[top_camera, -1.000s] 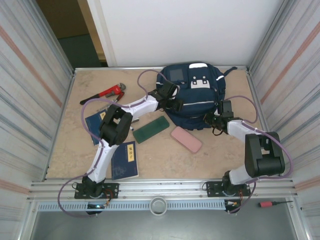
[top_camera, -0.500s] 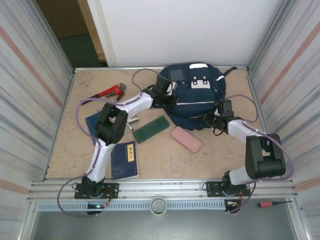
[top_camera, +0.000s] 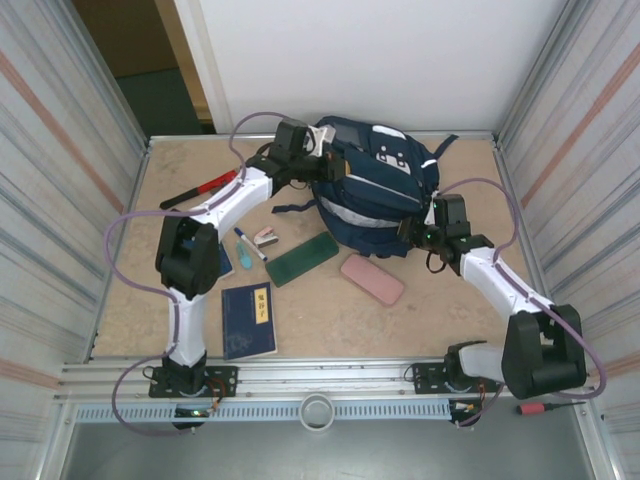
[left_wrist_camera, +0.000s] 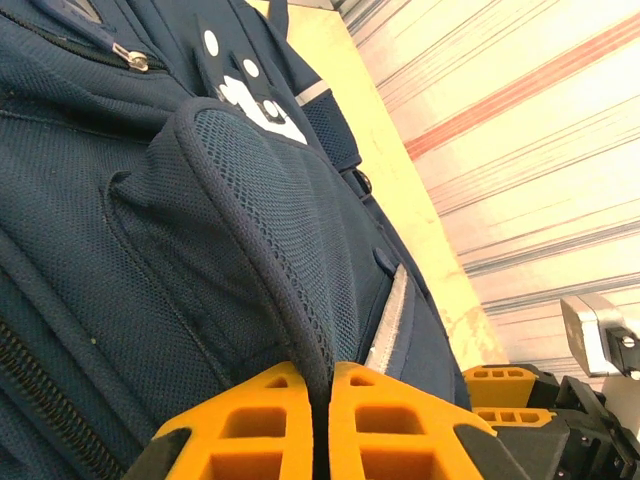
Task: Pack the student bag
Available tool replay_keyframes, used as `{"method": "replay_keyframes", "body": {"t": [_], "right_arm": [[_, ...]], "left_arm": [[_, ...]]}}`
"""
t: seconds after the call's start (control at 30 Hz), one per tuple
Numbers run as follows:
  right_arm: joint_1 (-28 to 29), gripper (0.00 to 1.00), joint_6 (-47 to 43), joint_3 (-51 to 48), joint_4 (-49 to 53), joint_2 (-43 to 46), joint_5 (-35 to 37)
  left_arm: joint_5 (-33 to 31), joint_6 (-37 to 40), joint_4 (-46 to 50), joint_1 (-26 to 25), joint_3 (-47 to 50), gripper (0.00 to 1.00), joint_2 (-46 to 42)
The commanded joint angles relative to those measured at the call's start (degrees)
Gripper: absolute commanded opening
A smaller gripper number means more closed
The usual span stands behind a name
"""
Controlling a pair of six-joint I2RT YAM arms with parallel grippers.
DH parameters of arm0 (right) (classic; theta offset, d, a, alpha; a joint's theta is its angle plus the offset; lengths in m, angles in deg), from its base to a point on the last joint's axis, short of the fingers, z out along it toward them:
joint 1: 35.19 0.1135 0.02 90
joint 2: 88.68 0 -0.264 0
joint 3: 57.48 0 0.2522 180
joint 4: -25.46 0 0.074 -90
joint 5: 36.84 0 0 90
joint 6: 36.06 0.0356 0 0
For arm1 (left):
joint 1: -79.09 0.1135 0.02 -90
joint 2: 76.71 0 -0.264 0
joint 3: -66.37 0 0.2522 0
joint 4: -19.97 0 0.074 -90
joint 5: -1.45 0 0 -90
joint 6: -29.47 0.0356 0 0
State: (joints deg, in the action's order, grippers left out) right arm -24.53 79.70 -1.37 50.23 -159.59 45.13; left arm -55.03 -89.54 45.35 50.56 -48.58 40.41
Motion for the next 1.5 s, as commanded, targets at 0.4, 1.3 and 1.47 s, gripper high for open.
{"method": "replay_keyframes", "body": {"t": [0.4,1.3,1.47], "right_arm": [[9.21,0.52,-6.6,3.88,0.95,4.24,-3.63],[50.19,0.73,22.13,23.95,-3.07,-36.22,-17.11],[50.62,0.69,25.06,24.3,-5.08,-40.1,-17.61]], "left_arm": [[8.49,3.69,0.78,9.18,8.57,0.0,-8.17],[-27.1,-7.38,23.16,12.89,71.64,0.8,-69.0],[-30.3,-14.75,25.89,10.55,77.04,0.8,-73.79]]}}
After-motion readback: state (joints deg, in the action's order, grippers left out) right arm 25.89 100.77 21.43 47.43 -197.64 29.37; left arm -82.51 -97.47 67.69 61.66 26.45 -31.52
